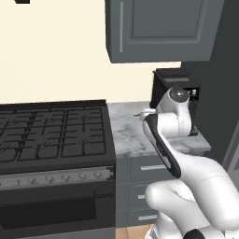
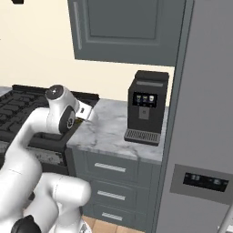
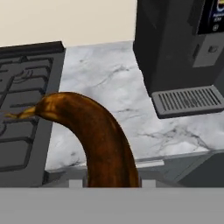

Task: Open the fridge, remove the banana, broccoli, and steak, and place them on any counter.

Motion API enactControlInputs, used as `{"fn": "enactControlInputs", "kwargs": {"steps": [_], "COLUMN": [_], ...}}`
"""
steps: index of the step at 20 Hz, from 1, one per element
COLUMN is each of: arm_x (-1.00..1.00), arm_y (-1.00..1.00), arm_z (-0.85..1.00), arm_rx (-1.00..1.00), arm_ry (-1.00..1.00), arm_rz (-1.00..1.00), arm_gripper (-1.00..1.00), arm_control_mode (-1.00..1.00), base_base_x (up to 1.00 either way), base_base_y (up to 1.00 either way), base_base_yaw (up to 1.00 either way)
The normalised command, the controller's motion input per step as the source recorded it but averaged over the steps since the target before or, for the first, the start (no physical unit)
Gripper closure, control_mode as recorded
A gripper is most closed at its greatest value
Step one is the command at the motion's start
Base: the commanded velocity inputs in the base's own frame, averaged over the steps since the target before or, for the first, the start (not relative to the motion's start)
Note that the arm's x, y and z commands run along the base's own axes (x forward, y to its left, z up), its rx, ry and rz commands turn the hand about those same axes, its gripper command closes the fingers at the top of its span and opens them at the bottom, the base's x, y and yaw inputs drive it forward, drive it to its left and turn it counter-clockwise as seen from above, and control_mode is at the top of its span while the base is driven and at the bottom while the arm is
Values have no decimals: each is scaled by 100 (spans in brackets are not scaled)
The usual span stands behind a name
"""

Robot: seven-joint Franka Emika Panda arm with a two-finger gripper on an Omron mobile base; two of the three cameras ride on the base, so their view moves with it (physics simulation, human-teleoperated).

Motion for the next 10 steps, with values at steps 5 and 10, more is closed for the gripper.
{"fn": "enactControlInputs", "kwargs": {"steps": [5,10], "arm_x": [100,100], "arm_y": [0,-6], "arm_z": [-64,-31], "arm_rx": [0,0], "arm_ry": [15,23], "arm_rz": [-1,-2], "arm_gripper": [100,100], "arm_control_mode": [-100,-100], "base_base_x": [0,0], "base_base_y": [0,0], "base_base_yaw": [0,0]}}
